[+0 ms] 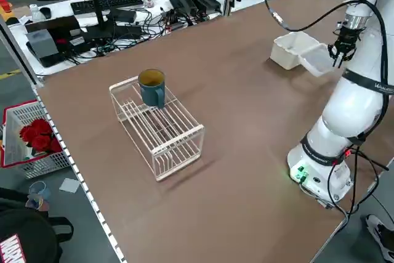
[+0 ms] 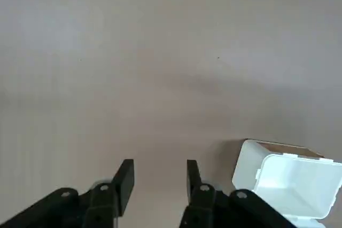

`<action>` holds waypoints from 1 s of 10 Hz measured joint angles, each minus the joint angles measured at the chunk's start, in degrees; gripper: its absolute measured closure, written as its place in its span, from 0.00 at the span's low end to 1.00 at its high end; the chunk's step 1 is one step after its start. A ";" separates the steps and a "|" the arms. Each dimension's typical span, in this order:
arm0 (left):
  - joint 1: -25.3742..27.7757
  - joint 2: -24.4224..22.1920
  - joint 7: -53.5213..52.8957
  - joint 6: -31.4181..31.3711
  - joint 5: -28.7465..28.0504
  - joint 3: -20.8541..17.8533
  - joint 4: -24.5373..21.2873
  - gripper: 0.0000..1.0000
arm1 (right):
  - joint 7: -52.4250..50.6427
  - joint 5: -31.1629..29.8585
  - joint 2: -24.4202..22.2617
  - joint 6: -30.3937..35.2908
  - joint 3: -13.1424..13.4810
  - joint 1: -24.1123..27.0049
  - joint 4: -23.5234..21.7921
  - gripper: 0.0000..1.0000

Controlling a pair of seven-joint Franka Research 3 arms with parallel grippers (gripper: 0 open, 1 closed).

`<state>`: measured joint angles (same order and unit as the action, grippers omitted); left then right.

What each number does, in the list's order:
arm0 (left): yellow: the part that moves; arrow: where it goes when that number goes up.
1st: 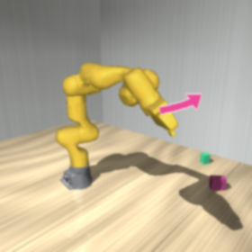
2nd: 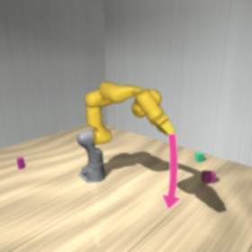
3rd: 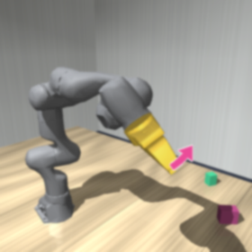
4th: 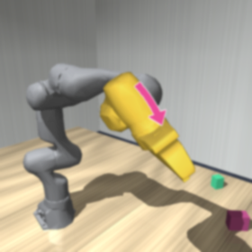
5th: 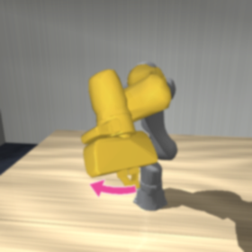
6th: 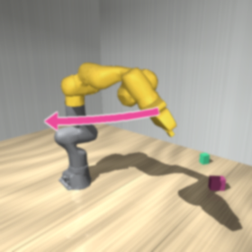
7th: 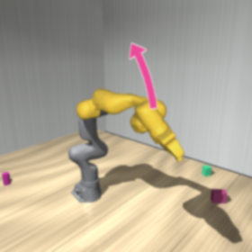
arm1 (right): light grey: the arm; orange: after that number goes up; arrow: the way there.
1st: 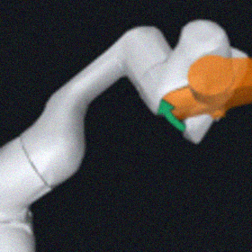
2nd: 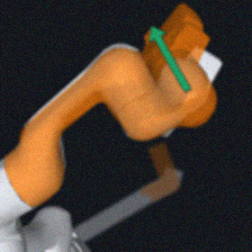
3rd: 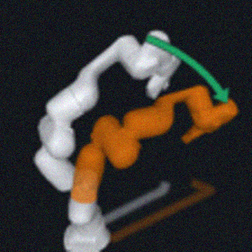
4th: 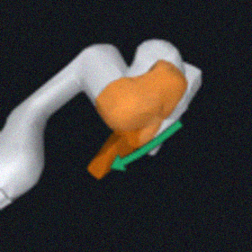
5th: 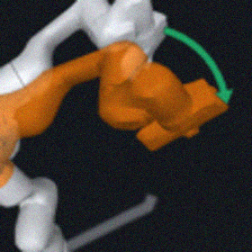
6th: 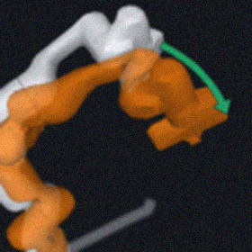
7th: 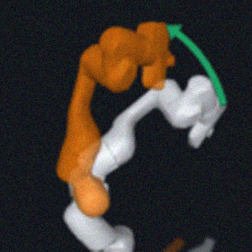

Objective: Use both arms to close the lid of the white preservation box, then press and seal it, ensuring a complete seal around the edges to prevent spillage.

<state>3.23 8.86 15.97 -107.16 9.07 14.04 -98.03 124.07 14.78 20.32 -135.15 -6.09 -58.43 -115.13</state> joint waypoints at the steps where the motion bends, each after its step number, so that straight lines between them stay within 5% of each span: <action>1: 0.01 0.00 0.00 -0.05 0.00 0.00 0.00 0.54 | 0.02 0.04 -0.01 0.11 0.10 0.04 0.00 0.86; 5: 0.16 0.00 0.00 -0.25 0.00 -0.01 0.02 0.78 | 0.46 0.68 -0.39 4.53 0.39 0.82 1.79 0.90; 7: 0.17 0.13 0.00 -0.25 0.01 -0.02 -0.05 0.99 | 0.49 0.92 -0.58 8.26 0.40 1.34 4.06 0.90; 10: 0.04 1.16 0.00 -0.62 0.02 0.00 -0.15 0.99 | 0.57 0.94 -0.86 13.67 0.69 1.81 7.53 0.90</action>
<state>3.27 10.03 15.98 -107.78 9.08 14.04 -98.18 124.63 15.72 19.46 -121.47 -5.40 -56.63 -107.60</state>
